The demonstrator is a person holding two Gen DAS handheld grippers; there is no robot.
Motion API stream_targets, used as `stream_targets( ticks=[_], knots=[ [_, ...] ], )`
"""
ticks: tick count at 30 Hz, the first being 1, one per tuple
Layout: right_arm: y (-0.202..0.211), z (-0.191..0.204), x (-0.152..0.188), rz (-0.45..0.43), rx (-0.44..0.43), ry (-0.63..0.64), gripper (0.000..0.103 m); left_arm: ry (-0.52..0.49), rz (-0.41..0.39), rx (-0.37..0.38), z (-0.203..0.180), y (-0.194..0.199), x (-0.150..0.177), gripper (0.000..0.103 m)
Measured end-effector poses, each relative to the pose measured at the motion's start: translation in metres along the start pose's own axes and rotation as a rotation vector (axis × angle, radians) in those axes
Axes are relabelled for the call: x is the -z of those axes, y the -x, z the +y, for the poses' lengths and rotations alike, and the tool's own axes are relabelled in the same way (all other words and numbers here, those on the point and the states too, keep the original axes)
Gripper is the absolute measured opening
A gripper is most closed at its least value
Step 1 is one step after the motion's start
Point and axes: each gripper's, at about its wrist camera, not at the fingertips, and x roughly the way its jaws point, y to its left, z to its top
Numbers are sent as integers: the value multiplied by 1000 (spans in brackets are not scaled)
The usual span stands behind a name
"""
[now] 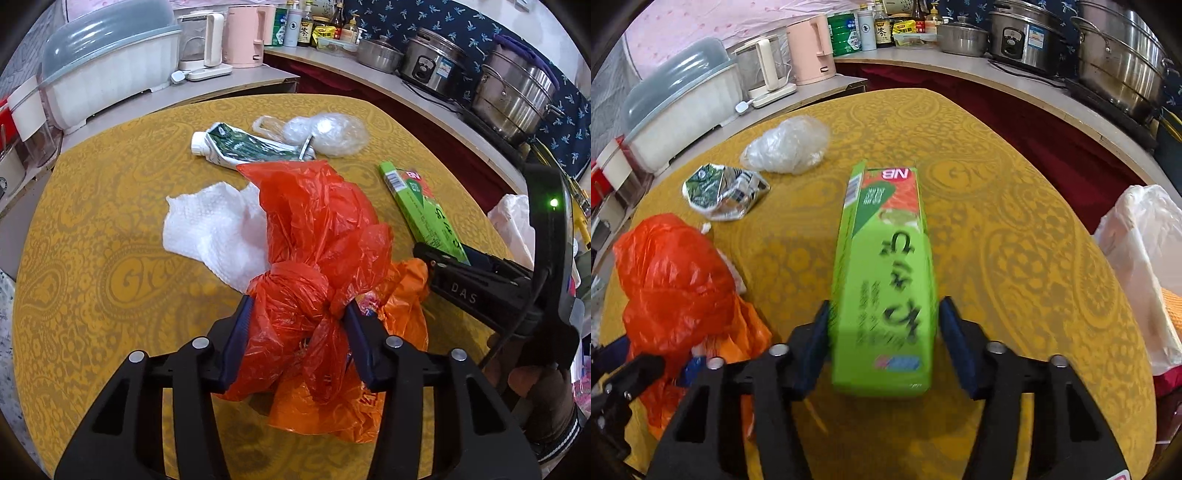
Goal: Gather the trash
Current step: 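Grasp the red plastic bag with the left gripper while the right grasps the green box, then lift the red bag and green box and carry both toward the bin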
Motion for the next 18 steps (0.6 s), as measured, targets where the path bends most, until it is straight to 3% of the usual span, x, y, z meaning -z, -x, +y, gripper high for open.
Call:
stream_targets(
  ticks=[12, 18],
  knots=[
    [41, -49, 31, -12, -60, -75, 51, 7, -4, 19, -25, 20, 13, 40],
    [58, -69, 38, -29, -65, -90, 51, 3, -25, 23, -38, 32, 12, 31]
  ],
)
